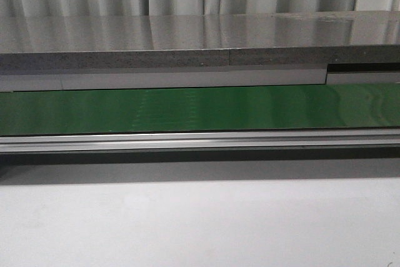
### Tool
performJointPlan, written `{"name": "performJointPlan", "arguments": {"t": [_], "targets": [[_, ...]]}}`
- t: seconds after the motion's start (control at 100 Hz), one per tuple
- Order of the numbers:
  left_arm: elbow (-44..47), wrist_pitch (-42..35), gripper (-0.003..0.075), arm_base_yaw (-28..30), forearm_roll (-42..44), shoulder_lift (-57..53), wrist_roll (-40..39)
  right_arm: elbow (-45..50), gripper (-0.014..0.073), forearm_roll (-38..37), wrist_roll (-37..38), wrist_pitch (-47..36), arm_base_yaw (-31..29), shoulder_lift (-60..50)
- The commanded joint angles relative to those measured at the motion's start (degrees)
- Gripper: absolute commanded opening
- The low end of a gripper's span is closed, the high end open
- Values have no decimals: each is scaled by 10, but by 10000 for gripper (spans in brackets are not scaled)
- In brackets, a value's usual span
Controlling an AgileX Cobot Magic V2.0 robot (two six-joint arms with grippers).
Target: Move button from left to right
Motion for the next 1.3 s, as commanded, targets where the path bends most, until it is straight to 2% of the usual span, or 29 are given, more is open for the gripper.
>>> {"name": "performJointPlan", "arguments": {"t": [0.0,0.15,0.32,0.42,0.67,0.9,1.07,1.29], "targets": [[-15,-57,-20,-4,6,-2,-1,-9,-67,0,0,-51,2,-11],[-3,-56,-20,-4,41,-33,-15,-9,-67,0,0,-51,2,-11],[38,-56,-20,-4,132,-105,-123,-9,-67,0,0,-51,2,-11],[74,-56,-20,-4,159,-148,-151,-9,-67,0,0,-51,2,-11],[160,-56,-20,-4,164,-253,-185,-9,-67,0,0,-51,2,-11],[215,-59,-20,-4,164,-316,-185,-9,-67,0,0,-51,2,-11],[243,-104,-20,-4,164,-316,-198,-9,-67,0,0,-51,2,-11],[260,-118,-20,-4,164,-316,-200,-9,-67,0,0,-51,2,-11]]}}
